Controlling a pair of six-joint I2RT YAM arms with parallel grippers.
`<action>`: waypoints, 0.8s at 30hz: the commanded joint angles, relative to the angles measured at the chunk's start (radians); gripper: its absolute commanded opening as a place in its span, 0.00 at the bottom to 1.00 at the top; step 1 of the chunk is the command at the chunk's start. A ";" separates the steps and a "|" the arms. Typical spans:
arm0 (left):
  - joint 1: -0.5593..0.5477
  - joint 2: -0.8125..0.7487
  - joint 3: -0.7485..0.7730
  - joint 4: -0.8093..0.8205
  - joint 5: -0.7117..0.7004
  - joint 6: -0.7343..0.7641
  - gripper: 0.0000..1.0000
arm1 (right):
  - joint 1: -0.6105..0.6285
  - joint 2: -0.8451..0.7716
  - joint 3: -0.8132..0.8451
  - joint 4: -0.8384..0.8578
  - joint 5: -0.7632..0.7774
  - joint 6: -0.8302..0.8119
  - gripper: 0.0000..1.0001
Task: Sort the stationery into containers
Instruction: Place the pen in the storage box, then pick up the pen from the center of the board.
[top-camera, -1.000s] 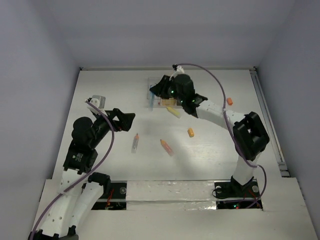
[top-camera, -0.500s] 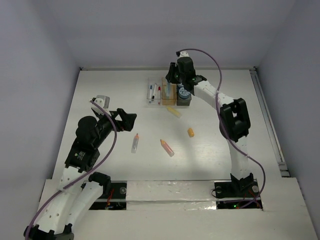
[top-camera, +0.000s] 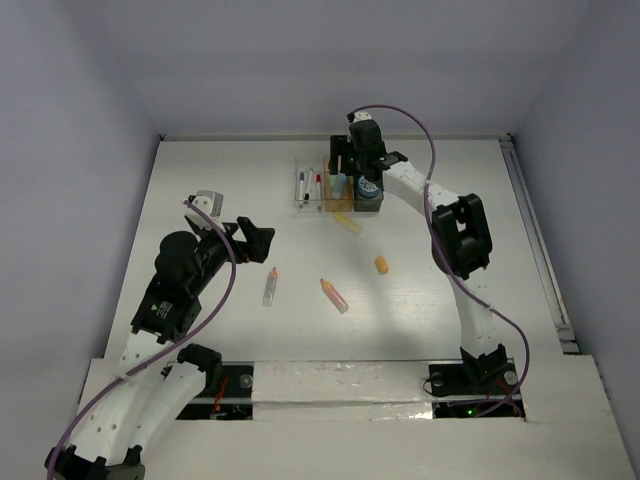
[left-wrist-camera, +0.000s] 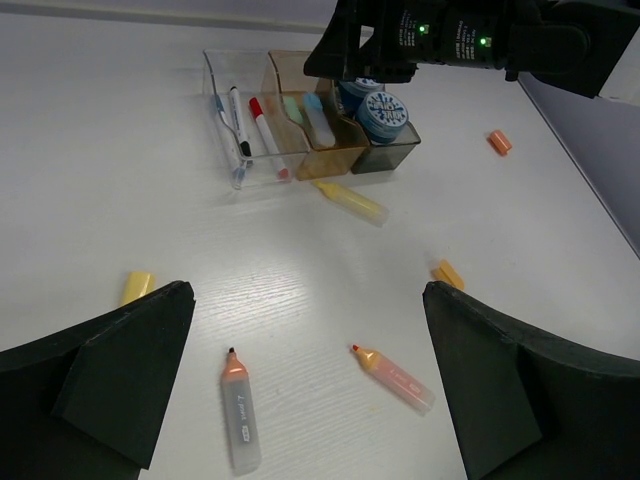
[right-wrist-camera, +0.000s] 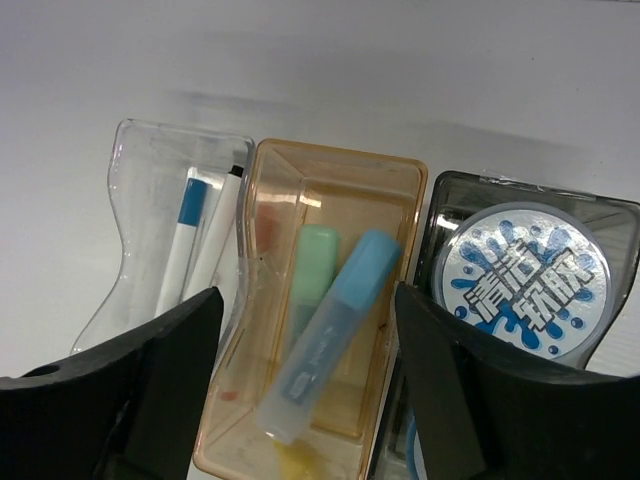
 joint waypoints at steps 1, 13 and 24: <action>-0.004 0.001 0.019 0.032 -0.009 0.008 0.99 | 0.002 -0.079 0.022 0.000 -0.006 -0.026 0.76; -0.004 -0.014 0.022 0.023 -0.050 -0.004 0.99 | 0.163 -0.556 -0.567 0.088 -0.131 -0.003 0.76; 0.025 -0.062 0.031 0.006 -0.111 -0.015 0.99 | 0.493 -0.684 -0.836 0.041 -0.060 0.157 0.77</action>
